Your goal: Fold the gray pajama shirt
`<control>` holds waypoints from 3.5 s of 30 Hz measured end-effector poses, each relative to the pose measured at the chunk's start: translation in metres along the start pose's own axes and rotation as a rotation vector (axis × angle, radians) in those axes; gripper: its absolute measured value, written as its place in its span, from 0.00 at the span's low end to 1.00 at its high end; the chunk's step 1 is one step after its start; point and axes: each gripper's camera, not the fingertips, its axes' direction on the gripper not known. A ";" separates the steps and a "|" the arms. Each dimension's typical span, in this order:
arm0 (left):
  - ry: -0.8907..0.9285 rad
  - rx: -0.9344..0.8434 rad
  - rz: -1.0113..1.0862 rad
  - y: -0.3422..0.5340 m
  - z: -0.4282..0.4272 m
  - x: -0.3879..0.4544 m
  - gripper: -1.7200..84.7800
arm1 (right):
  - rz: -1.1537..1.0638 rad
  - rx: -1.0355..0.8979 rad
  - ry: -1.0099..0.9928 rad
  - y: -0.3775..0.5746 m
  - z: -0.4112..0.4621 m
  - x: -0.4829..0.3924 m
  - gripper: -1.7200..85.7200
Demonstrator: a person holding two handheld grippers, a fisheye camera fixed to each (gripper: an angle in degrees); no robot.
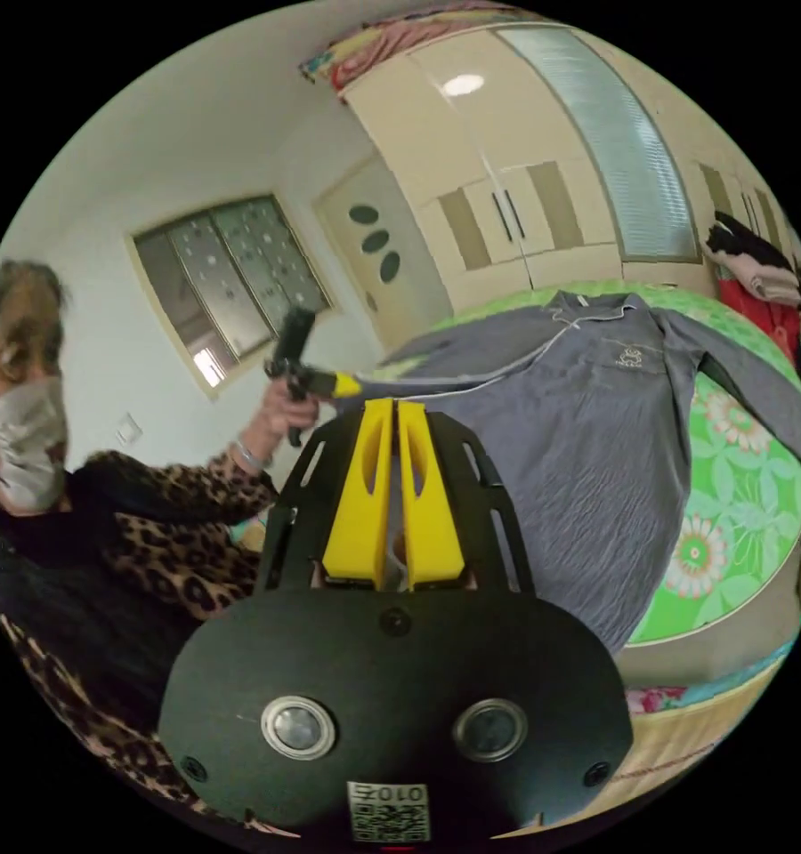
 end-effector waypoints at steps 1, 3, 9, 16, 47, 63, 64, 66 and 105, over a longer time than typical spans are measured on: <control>0.005 -0.001 0.002 -0.001 0.002 0.000 0.02 | 0.017 0.049 -0.039 -0.004 -0.018 0.009 0.04; 0.033 -0.007 0.001 -0.007 0.013 -0.003 0.02 | 0.014 0.096 -0.078 -0.012 -0.040 0.018 0.04; 0.077 -0.069 -0.021 -0.019 0.047 -0.011 0.02 | -0.021 0.157 -0.151 -0.041 -0.073 0.031 0.04; 0.130 -0.098 -0.067 -0.025 0.077 -0.022 0.02 | -0.070 0.004 -0.192 -0.054 -0.040 0.033 0.03; -0.015 -0.177 -0.187 -0.024 0.089 -0.016 0.03 | -0.194 -0.497 -0.318 -0.067 0.059 0.115 0.04; 0.111 -0.130 -0.301 0.011 0.069 -0.041 0.02 | -0.069 -0.621 -0.463 -0.094 0.080 0.166 0.06; 0.115 -0.127 -0.301 0.013 0.068 -0.041 0.02 | -0.070 -0.638 -0.461 -0.095 0.083 0.166 0.06; 0.116 -0.108 -0.295 0.020 0.064 -0.041 0.02 | -0.079 -0.664 -0.440 -0.097 0.086 0.165 0.06; 0.149 -0.149 0.062 0.062 0.055 -0.011 0.03 | 0.092 -0.284 -0.268 -0.088 0.021 0.158 0.09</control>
